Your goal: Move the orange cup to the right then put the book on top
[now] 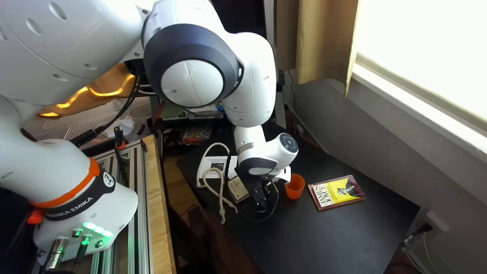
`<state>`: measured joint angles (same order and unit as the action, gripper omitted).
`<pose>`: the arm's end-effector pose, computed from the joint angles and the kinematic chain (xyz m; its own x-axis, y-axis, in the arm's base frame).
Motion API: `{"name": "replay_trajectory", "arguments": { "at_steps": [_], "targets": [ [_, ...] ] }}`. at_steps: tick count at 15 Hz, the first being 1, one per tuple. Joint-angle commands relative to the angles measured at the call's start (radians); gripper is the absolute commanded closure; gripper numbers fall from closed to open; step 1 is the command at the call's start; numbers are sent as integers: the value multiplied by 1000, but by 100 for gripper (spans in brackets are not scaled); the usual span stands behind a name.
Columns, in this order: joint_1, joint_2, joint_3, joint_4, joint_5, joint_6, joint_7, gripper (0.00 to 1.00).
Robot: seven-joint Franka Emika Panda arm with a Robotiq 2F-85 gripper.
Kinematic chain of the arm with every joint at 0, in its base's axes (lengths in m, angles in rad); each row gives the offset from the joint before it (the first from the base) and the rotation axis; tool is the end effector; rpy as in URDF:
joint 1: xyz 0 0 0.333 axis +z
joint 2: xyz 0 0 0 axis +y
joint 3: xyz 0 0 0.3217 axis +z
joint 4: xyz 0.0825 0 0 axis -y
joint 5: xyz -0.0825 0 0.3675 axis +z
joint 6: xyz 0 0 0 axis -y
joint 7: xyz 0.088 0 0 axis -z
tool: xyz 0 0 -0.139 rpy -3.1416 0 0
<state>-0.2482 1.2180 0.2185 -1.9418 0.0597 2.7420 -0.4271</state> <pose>0.4446 0.0234 -0.1515 0.9188 0.2769 -0.2815 0.1701 -0.9210 -0.3505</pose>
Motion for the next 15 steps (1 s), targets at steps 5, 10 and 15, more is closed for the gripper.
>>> {"name": "replay_trajectory", "arguments": {
  "at_steps": [5, 10, 15],
  "targets": [
    [74, 25, -67, 30, -32, 1, 95, 0],
    [145, 11, -115, 32, -40, -25, 162, 0],
    [179, -2, -151, 25, -48, -21, 188, 0]
  ]
}}
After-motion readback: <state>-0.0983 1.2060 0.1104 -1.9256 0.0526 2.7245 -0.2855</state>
